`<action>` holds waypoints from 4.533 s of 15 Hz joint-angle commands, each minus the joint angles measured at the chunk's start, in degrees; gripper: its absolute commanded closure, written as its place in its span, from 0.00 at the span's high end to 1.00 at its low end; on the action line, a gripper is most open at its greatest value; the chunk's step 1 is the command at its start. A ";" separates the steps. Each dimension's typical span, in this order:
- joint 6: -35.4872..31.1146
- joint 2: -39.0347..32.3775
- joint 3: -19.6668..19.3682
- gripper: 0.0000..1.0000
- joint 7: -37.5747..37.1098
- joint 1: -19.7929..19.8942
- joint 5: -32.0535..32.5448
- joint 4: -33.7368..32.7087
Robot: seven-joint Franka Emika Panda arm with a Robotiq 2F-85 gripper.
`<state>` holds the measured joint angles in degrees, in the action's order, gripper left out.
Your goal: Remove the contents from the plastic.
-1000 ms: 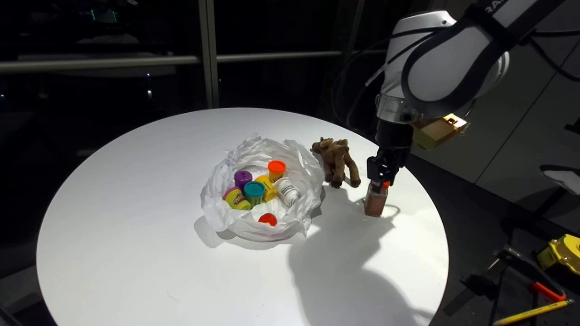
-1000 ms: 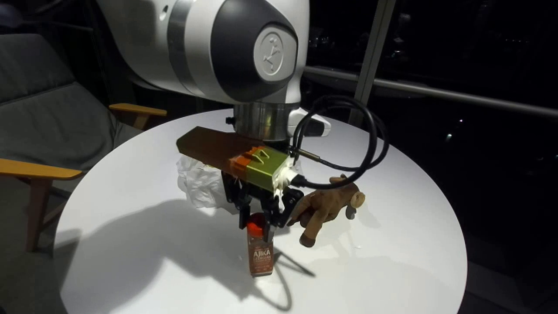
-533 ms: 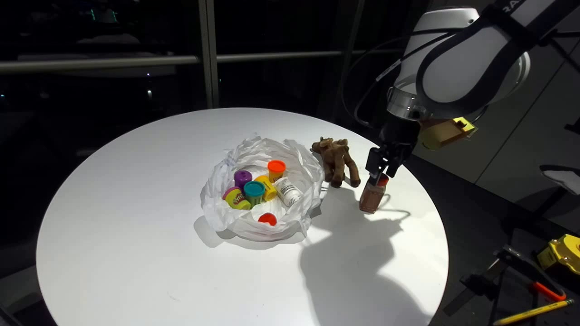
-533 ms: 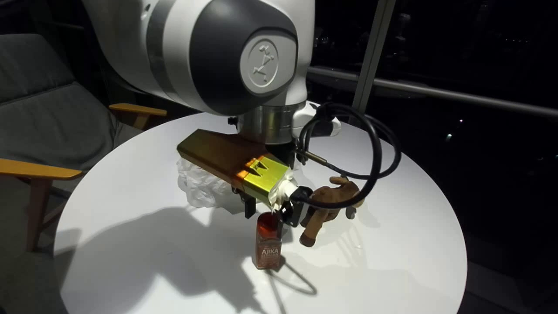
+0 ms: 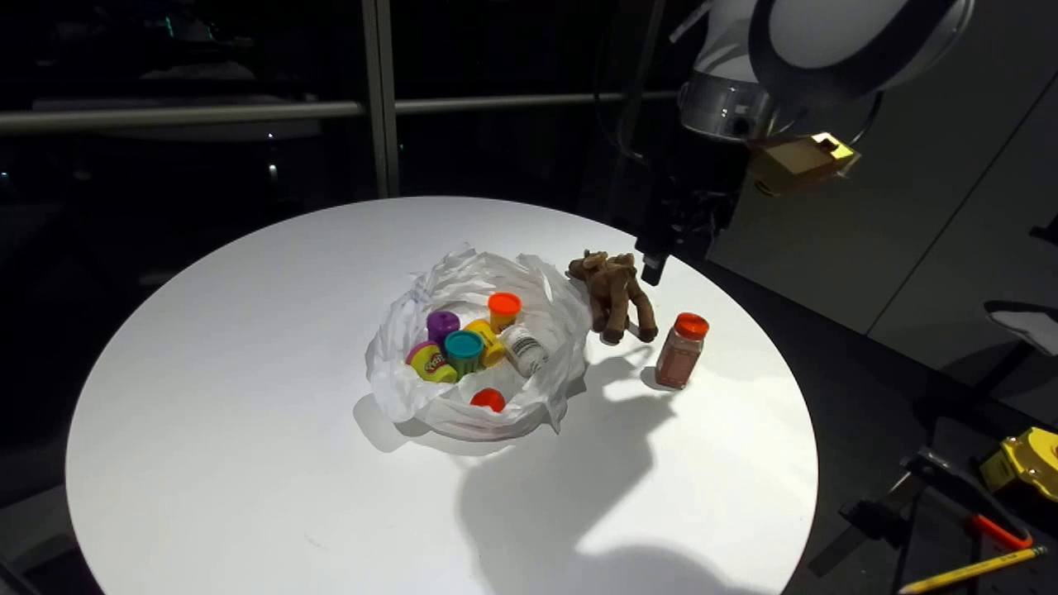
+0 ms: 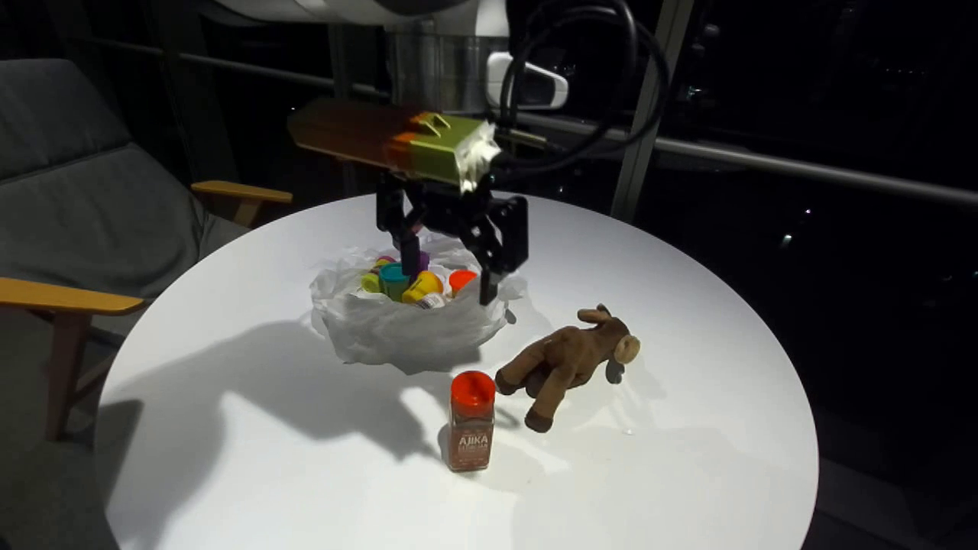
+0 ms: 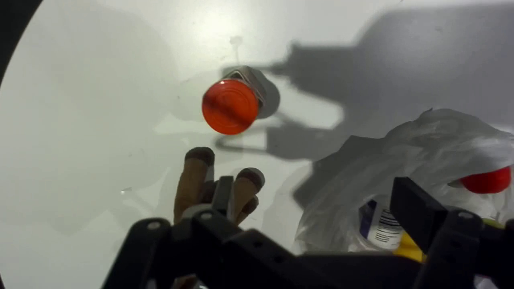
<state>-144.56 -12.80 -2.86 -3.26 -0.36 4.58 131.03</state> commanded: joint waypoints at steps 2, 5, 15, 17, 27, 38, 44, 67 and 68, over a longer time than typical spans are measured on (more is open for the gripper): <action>11.35 -9.42 3.35 1.00 -5.41 -4.35 0.18 -16.57; 15.97 -16.24 4.82 1.00 -7.89 -5.22 -3.91 -26.28; 18.80 -36.20 1.42 1.00 -22.42 -6.66 -8.65 -49.55; 19.48 -39.30 0.80 1.00 -24.73 -6.83 -8.66 -52.92; 24.98 -49.54 -1.96 1.00 -35.85 -7.22 -8.32 -66.93; 29.13 -51.66 -0.87 0.28 -38.96 -6.09 -8.82 -72.38; 24.29 -37.01 -0.51 0.28 -34.18 -6.55 -7.85 -56.27; -10.90 -8.62 -2.24 0.28 -41.28 -19.92 16.51 11.34; -14.65 -9.25 -2.70 0.28 -42.34 -20.69 17.27 13.54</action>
<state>-149.22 -24.16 -3.87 -41.02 -18.86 18.57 136.17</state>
